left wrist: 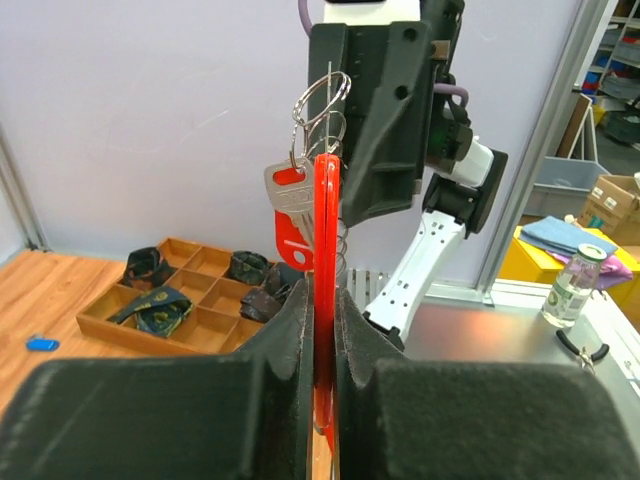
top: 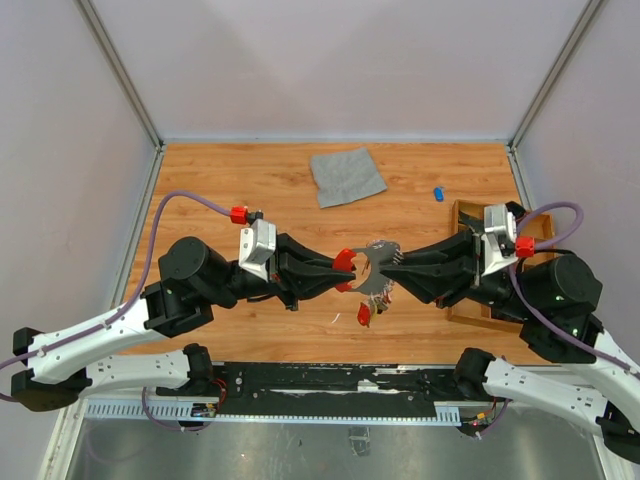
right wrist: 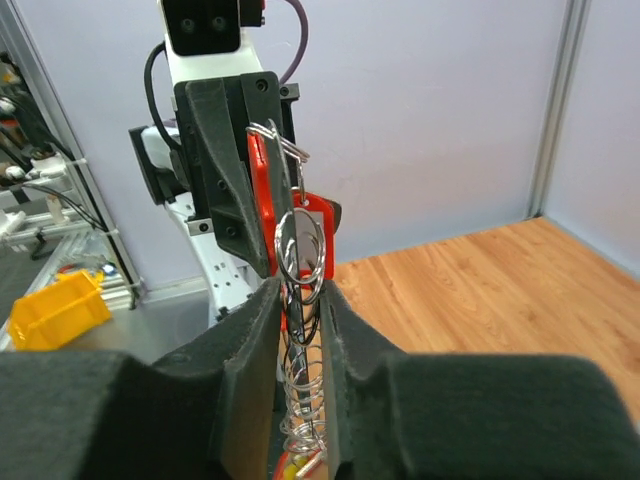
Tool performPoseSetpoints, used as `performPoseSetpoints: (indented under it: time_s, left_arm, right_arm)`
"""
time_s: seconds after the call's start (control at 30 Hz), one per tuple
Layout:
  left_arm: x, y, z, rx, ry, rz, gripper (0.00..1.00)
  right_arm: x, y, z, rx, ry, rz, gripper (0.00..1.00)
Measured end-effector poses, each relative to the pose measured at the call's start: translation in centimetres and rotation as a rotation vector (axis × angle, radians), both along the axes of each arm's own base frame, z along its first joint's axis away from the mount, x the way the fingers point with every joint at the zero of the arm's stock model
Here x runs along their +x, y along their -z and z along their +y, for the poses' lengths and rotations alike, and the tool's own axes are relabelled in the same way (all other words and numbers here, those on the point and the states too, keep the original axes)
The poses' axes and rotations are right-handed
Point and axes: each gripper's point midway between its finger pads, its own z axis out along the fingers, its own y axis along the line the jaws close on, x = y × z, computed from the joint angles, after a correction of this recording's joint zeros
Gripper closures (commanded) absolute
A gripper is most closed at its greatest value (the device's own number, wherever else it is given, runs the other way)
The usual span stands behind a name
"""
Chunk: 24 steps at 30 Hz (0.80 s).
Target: Put the keys on the keyring
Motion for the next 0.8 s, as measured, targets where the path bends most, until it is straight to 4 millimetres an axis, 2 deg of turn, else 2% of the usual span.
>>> performPoseSetpoints:
  time_s: [0.13,0.2,0.27,0.37,0.57,0.7,0.8]
  left_arm:
    - [-0.1,0.1,0.0,0.004,0.008,-0.001,1.0]
    - [-0.3,0.2,-0.1,0.008,0.016,-0.002,0.99]
    - [-0.4,0.4,-0.3,0.015,0.027,-0.003,0.99]
    - [-0.6,0.8,-0.6,0.029,0.047,-0.005,0.99]
    - [-1.0,1.9,-1.2,0.067,0.079,0.001,1.0]
    - [-1.3,1.9,-1.3,0.07,0.094,-0.002,0.99]
    - [-1.3,1.9,-1.3,0.07,0.098,-0.003,0.99]
  right_arm:
    - [-0.6,-0.9,-0.9,-0.016,0.004,-0.056,0.53]
    - [-1.3,-1.7,-1.9,-0.012,0.008,-0.107,0.49]
    - [-1.9,-2.3,-3.0,-0.009,0.015,-0.164,0.5]
    - [-2.5,-2.5,-4.0,-0.014,0.027,-0.232,0.56]
    - [-2.4,-2.2,-4.4,-0.045,0.055,-0.326,0.67]
    - [-2.0,-1.5,-4.3,-0.083,0.069,-0.359,0.67]
    - [-1.8,-0.9,-4.3,-0.116,0.08,-0.383,0.63]
